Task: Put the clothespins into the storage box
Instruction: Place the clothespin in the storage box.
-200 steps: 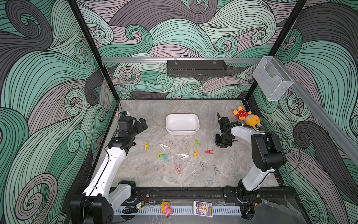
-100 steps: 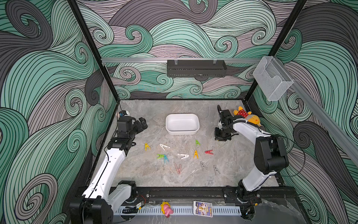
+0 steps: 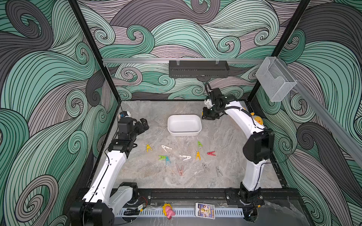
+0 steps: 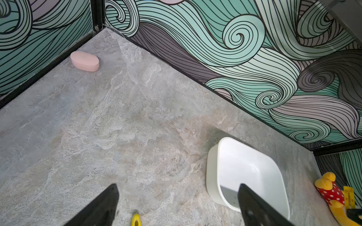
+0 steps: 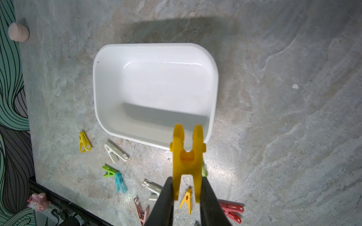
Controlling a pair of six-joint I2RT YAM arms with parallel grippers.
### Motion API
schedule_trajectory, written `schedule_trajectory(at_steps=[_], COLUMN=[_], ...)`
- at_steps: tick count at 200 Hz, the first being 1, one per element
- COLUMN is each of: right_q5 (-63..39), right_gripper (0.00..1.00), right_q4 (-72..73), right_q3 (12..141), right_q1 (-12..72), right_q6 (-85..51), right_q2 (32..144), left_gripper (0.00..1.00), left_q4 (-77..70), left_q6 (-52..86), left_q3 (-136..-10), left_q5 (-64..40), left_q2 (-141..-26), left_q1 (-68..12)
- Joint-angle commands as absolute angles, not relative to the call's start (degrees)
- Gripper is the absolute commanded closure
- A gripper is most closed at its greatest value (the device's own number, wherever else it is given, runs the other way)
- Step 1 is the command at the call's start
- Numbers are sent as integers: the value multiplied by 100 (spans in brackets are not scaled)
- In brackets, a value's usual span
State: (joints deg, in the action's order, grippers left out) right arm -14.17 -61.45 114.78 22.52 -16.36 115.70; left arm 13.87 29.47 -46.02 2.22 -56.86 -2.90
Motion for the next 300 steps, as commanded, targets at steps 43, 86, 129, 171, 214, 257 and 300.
schedule_trajectory(at_steps=[43,86,129,171,214,257,300], right_q5=[-1793,-1539,-1379,-1167,-973,-799,-737], right_gripper=[75,75,73,71,70,66,53], right_q4=[-6867,-6877,-6821,-6679,-6557,-6556,-6557], right_q3=[13133,13342,13465,13474,13555,13506,13617], right_q1=[2810,2996,3072,3083,3080,3086,3084], right_q6=[-1560,-1506,-1457,-1461,-1477,-1432,-1427], right_q2=[13145,13655,14099,14312,14490,14616,14750], left_gripper=[4,3,3,3,3,3,3], left_q4=[1634,1643,1778,1859,1924,2047,2163], left_q6=[2660,2653,2602,2601,2612,2607,2594], left_q3=[-4788,-4801,-4910,-4883,-4937,-5027,-5075], left_q5=[527,556,636,703,707,732,697], left_q2=[-5357,-5337,-5311,-5282,-5300,-5300,-5316], left_q1=[-315,-308,-308,-308,-308,-299,-299])
